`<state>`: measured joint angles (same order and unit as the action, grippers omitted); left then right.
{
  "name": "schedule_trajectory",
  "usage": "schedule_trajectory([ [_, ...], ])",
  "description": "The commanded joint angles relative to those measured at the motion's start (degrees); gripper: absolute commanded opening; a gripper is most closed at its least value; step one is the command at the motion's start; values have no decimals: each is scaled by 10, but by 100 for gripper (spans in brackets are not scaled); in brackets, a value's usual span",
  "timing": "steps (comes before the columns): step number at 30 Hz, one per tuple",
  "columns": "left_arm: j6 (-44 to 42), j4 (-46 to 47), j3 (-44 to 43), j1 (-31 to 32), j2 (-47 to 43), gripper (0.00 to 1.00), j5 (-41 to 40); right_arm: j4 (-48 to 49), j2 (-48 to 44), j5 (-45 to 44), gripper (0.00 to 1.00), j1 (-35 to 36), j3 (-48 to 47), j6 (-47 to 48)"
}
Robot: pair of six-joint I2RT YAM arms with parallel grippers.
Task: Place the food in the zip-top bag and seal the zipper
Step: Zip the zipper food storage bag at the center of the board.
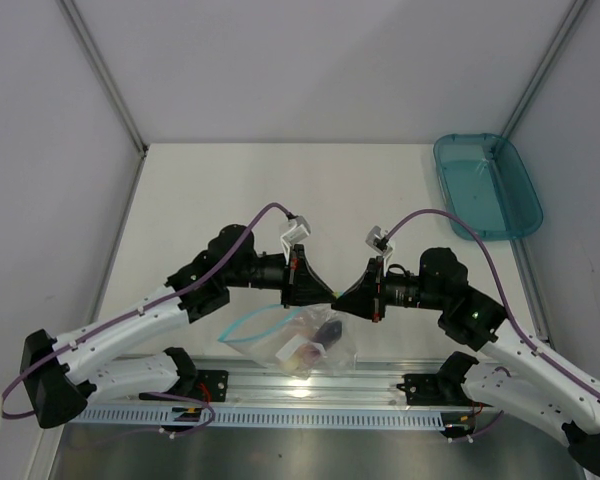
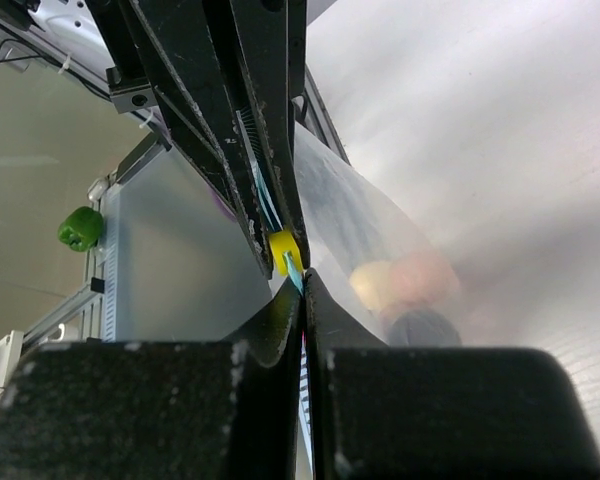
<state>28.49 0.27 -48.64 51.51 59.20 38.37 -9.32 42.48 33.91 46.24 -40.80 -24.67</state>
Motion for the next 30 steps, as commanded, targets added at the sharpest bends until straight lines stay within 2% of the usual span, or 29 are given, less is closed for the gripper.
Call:
schedule_trajectory([
  [1, 4, -23, 6, 0, -18, 1, 7, 34, -10, -40, 0, 1, 1, -6],
  [17, -8, -54, 6, -3, -38, 1, -8, 24, -19, -78, 0, 2, 2, -9],
  [20, -6, -54, 5, -4, -37, 1, -7, 27, -17, -54, 0, 2, 0, 1],
  [24, -9, -55, -7, -4, -32, 0, -1, -16, 31, 70, 0, 1, -37, 47],
  [25, -11, -58, -11, -4, -31, 1, 0, -27, 53, 80, 5, 2, -54, 54],
  [28, -16, -62, -22, -5, -26, 0, 1, -45, 67, 98, 28, 2, -64, 77],
  [30, -17, -63, -23, -5, -25, 1, 4, -39, 65, 106, 31, 1, -61, 81],
])
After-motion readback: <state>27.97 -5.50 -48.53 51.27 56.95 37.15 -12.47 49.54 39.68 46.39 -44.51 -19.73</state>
